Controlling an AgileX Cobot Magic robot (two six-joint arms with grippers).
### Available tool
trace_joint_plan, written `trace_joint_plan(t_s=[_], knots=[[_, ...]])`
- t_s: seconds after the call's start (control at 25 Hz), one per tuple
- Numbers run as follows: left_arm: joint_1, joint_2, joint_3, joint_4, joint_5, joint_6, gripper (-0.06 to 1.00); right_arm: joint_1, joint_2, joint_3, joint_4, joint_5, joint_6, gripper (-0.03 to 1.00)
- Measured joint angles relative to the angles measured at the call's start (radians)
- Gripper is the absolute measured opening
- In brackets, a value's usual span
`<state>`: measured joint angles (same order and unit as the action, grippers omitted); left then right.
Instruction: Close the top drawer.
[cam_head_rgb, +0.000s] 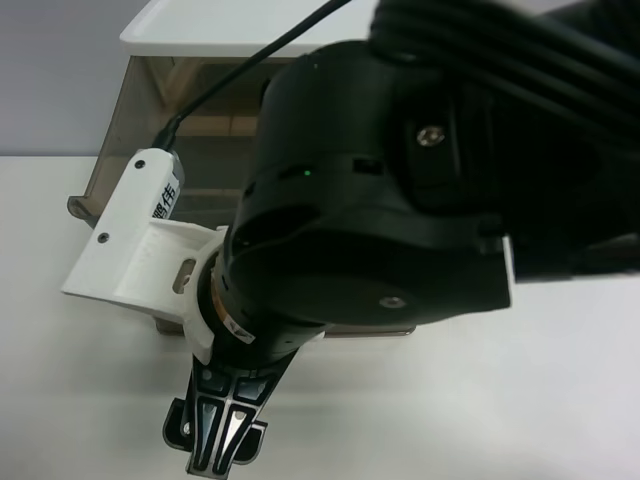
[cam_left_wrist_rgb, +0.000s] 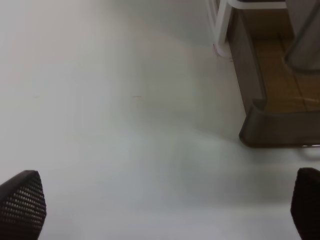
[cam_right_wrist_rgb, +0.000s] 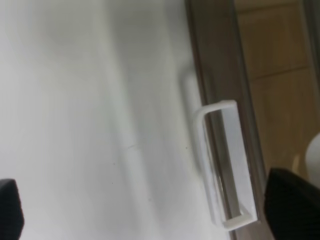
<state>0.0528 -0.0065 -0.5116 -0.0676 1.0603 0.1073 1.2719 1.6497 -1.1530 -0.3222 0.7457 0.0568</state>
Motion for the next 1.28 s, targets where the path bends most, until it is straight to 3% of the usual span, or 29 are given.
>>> trace_joint_plan(t_s=[0.52,0.84,1.28], knots=[[0.000,0.000,0.000,0.000,0.000,0.000,0.99,0.000,0.000,0.000,-0.227,0.037,0.111,0.94],[0.000,0.000,0.000,0.000,0.000,0.000,0.99,-0.098,0.000,-0.041,-0.251,0.024,0.108,0.94],[0.000,0.000,0.000,0.000,0.000,0.000,0.99,-0.276,0.000,-0.042,-0.193,-0.170,0.064,0.94]])
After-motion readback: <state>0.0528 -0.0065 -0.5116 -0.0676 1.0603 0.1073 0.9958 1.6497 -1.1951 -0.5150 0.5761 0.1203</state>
